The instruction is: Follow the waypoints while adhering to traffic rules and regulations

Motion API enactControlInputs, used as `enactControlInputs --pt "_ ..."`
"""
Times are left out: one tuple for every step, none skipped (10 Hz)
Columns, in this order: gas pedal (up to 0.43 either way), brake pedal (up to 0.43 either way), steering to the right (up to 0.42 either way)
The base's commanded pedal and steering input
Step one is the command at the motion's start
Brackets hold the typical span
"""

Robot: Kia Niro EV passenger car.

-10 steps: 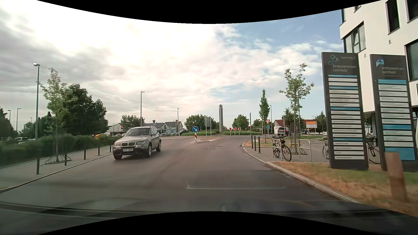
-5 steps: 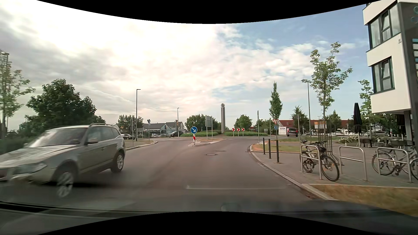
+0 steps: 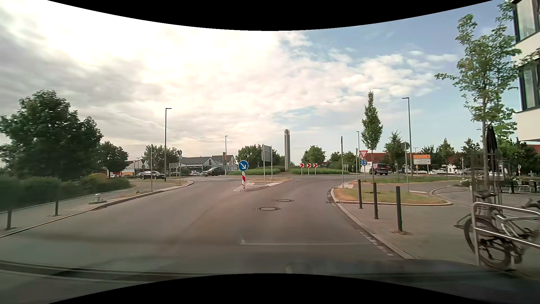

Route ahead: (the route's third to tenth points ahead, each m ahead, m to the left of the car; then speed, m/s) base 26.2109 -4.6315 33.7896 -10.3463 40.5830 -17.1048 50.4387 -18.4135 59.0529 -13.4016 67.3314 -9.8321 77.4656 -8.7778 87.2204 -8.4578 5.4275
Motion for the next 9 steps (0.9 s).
enactControlInputs --pt "0.0 0.0 0.011" --pt "0.0 0.0 0.011" --pt "0.0 0.0 0.011" --pt "0.0 0.0 0.011" --pt "0.0 0.0 0.011" --pt "0.0 0.0 0.009" --pt "0.0 0.0 0.006" --pt "0.0 0.0 0.005" --pt "0.0 0.0 0.005"
